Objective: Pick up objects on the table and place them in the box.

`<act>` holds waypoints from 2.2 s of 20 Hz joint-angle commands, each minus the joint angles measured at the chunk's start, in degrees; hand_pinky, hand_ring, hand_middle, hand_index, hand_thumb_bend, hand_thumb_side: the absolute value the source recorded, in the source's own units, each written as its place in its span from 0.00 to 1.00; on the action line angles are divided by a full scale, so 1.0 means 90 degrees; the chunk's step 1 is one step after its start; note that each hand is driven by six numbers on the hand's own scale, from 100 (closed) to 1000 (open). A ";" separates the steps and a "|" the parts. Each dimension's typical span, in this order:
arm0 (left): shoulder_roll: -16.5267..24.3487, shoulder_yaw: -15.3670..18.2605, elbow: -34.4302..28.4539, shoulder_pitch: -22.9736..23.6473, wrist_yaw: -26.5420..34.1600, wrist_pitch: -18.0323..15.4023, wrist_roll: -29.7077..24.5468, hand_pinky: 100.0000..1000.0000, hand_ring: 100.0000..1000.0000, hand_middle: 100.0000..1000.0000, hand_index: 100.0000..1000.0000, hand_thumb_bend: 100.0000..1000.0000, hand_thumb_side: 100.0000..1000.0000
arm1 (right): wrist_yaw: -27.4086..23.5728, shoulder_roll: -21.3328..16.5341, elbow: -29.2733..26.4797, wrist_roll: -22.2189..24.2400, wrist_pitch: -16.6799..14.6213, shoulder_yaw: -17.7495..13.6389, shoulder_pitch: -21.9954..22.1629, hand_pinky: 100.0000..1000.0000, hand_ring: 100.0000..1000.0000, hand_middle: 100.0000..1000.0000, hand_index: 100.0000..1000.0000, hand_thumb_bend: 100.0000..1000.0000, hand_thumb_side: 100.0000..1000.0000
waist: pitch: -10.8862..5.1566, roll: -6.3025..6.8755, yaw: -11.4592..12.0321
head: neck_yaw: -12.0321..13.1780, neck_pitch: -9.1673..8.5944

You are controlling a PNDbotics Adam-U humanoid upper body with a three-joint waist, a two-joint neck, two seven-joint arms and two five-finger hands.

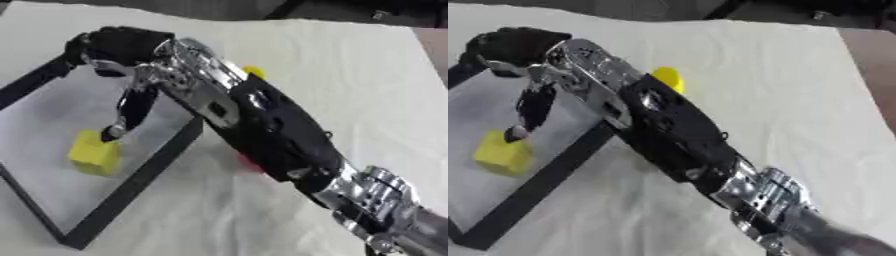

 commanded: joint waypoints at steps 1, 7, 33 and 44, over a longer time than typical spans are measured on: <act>0.0116 0.0114 -0.0096 0.0007 -0.0016 -0.0018 0.0083 0.75 0.78 0.79 0.89 0.62 0.66 | -0.0539 -0.0473 -0.0881 -0.0179 0.0350 -0.0300 -0.0252 0.86 0.80 0.73 0.81 0.60 0.26 | -0.0099 0.0131 -0.0021 | 0.0046 -0.0045; 0.0147 0.0166 -0.0074 0.0111 -0.0048 -0.0022 0.0152 0.76 0.78 0.79 0.89 0.62 0.66 | -0.1767 -0.1566 -0.2448 -0.0181 0.1096 -0.0849 -0.0430 0.87 0.80 0.72 0.81 0.59 0.29 | -0.0213 0.0128 -0.0227 | 0.0214 0.0004; 0.0179 0.0114 -0.0005 0.0316 -0.0155 0.0035 0.0039 0.76 0.80 0.79 0.89 0.62 0.67 | -0.2594 -0.3363 -0.3603 0.0123 0.1087 -0.0850 0.1597 0.86 0.79 0.72 0.80 0.61 0.31 | -0.0231 0.0064 -0.0668 | 0.0862 0.0103; 0.0165 0.0082 0.0027 0.0297 -0.0150 0.0042 -0.0043 0.76 0.81 0.79 0.89 0.61 0.67 | -0.2925 -0.3839 -0.3603 0.0301 0.0893 -0.0735 0.2322 0.86 0.79 0.72 0.80 0.59 0.29 | -0.0190 0.0026 -0.0640 | 0.0891 0.0151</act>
